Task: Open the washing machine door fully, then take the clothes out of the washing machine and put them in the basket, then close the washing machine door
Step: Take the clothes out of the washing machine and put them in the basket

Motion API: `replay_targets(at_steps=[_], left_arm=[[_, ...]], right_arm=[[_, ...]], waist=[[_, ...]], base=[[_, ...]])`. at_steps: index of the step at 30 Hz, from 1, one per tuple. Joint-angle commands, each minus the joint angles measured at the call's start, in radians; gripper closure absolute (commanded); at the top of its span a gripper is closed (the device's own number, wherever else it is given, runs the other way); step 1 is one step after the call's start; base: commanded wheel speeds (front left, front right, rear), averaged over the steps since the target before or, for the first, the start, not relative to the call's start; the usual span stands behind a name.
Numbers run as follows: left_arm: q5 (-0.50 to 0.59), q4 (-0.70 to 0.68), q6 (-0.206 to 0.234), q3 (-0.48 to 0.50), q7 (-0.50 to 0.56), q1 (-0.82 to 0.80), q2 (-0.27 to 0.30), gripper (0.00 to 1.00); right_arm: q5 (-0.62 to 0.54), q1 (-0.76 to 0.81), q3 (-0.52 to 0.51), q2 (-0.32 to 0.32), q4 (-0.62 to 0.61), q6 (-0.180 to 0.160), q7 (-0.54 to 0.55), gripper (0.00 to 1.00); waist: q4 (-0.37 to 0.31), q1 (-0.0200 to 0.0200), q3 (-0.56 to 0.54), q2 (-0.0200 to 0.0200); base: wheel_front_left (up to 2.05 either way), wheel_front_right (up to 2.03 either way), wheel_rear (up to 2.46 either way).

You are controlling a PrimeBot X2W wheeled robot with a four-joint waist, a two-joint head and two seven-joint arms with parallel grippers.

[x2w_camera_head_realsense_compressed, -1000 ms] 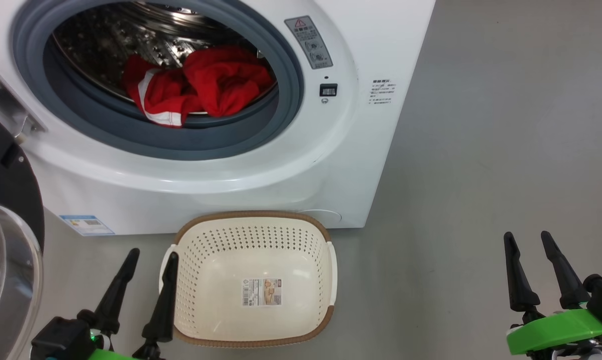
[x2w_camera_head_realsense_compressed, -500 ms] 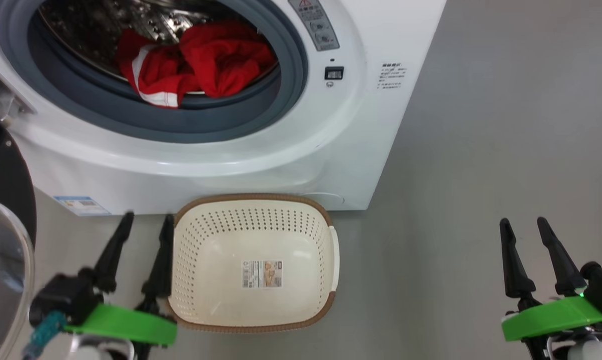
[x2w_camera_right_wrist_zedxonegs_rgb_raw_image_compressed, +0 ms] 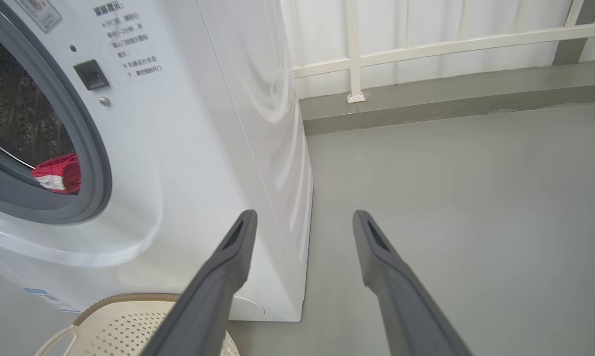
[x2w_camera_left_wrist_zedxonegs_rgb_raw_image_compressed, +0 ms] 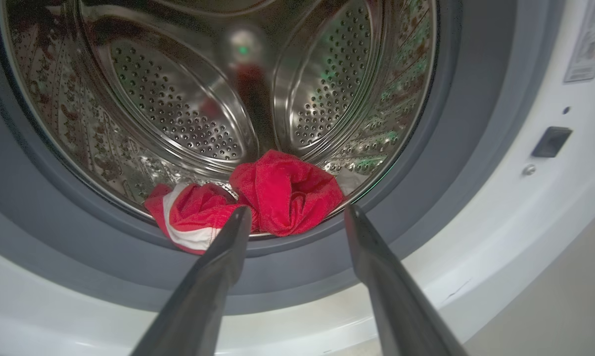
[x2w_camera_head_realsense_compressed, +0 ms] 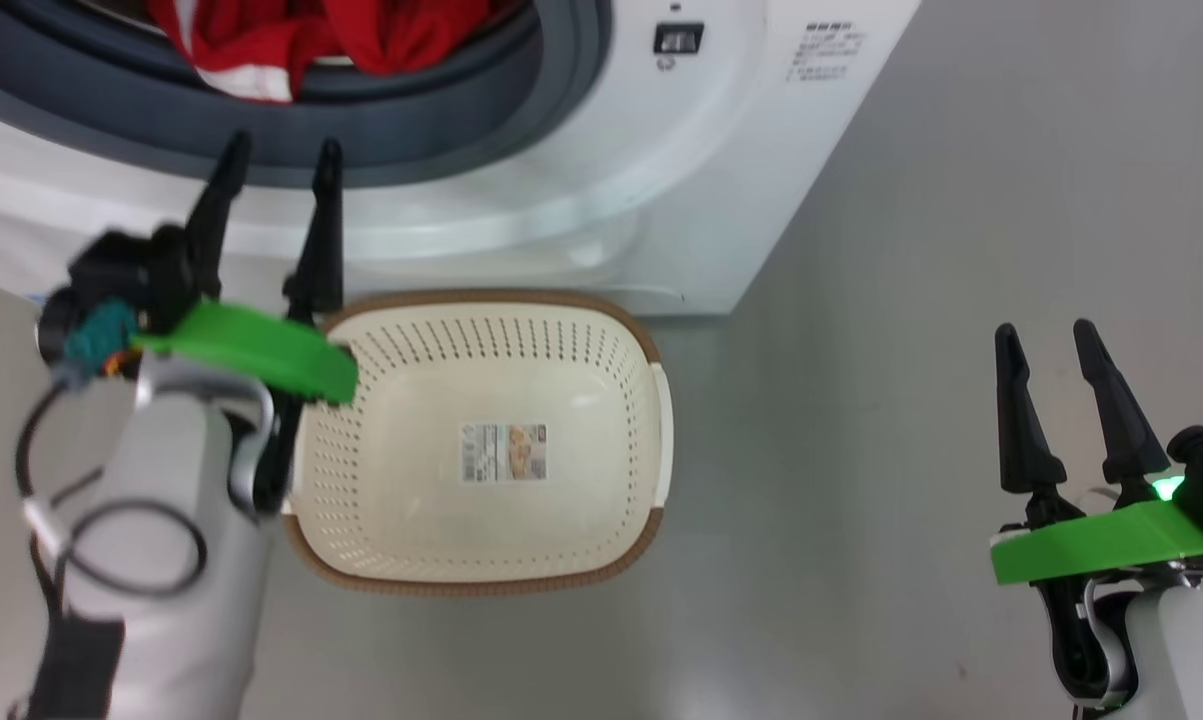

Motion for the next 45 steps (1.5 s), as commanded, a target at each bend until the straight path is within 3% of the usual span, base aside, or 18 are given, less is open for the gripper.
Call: replay_targets(at_steps=[1, 10, 22, 35, 36, 37, 38, 45], left_arm=[[0.011, 0.054, 0.004, 0.023, -0.005, -0.071, 0.028, 0.00], [0.034, 0.363, 0.012, 0.000, -0.002, -0.352, 0.049, 0.00], [0.041, 0.551, 0.016, -0.015, -0.004, -0.576, 0.084, 0.00], [0.056, 0.661, 0.026, -0.041, -0.005, -0.664, 0.135, 0.02], [0.058, 0.664, 0.026, -0.045, -0.005, -0.667, 0.137, 0.53], [0.061, 0.667, 0.025, -0.049, -0.005, -0.668, 0.139, 0.69], [0.062, 0.668, 0.024, -0.052, -0.005, -0.668, 0.140, 1.00], [0.037, 0.561, 0.028, -0.024, -0.005, -0.614, 0.133, 1.00]], right_arm=[[-0.001, -0.019, 0.023, -0.001, -0.024, 0.007, -0.006, 0.00], [0.007, -0.059, 0.038, 0.009, -0.028, 0.007, -0.006, 0.00], [0.030, -0.107, 0.076, 0.011, -0.032, 0.007, -0.006, 0.00], [0.055, -0.115, 0.090, 0.012, -0.035, 0.007, -0.006, 0.00], [0.056, -0.116, 0.089, 0.012, -0.035, 0.007, -0.006, 0.00], [0.057, -0.116, 0.088, 0.012, -0.035, 0.007, -0.006, 0.00], [0.057, -0.116, 0.088, 0.012, -0.036, 0.007, -0.006, 0.00], [0.049, -0.120, 0.072, 0.012, -0.041, 0.007, -0.006, 0.00]], waist=[[-0.029, 0.0000, 0.078, 0.0000], [-0.069, 0.0000, 0.147, 0.0000], [-0.114, 0.0000, 0.217, 0.0000], [-0.163, 0.0000, 0.248, 0.0000], [-0.164, 0.0000, 0.247, 0.0000], [-0.164, 0.0000, 0.247, 0.0000], [-0.165, 0.0000, 0.246, 0.0000], [-0.138, 0.0000, 0.224, 0.0000]], base=[[0.00, 0.00, 0.00], [0.00, 0.00, 0.00], [0.00, 0.00, 0.00], [0.00, 0.00, 0.00], [0.00, 0.00, 0.00], [0.00, 0.00, 0.00], [0.00, 0.00, 0.00], [0.00, 0.00, 0.00]])
